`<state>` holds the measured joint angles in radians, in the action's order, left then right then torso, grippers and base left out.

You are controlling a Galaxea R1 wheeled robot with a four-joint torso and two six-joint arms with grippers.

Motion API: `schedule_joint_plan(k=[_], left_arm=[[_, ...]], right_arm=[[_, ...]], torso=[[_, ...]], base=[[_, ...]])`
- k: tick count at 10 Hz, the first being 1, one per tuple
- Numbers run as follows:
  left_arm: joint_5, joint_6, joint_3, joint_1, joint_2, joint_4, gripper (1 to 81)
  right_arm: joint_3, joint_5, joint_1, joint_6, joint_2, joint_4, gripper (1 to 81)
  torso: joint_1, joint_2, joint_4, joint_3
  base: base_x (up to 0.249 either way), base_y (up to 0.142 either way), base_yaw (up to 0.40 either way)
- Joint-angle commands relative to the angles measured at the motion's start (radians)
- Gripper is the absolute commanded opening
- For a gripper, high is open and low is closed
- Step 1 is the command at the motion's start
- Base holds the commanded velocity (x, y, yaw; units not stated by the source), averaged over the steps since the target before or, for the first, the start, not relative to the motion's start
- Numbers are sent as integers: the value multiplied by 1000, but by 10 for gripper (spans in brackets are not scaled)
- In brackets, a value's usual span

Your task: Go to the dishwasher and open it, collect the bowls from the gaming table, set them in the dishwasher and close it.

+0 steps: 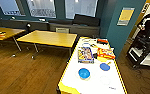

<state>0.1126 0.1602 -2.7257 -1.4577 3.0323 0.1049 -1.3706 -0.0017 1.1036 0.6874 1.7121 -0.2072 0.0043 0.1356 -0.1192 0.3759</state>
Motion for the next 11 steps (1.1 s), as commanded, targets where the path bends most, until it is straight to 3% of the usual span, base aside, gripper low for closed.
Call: schedule_joint_plan(k=[1, 3, 4, 11], left_arm=[[-54, 5, 219, 13, -133, -4, 811], [-45, 5, 444, 13, -278, -2, 811], [-15, 2, 545, 13, -347, -2, 811], [87, -4, 989, 56, -692, 7, 811]], right_arm=[[-158, 382, 337, -12, 57, -142, 10], [-292, 476, 434, -11, 166, -182, 10], [-347, 491, 459, -11, 212, -189, 10], [-594, 493, 487, -9, 488, -299, 10]], torso=[[0, 0, 0, 0], [0, 0, 0, 0], [0, 0, 0, 0], [-1, 0, 0, -1]], base=[[0, 0, 0], [0, 0, 0], [0, 0, 0], [0, 0, 0]])
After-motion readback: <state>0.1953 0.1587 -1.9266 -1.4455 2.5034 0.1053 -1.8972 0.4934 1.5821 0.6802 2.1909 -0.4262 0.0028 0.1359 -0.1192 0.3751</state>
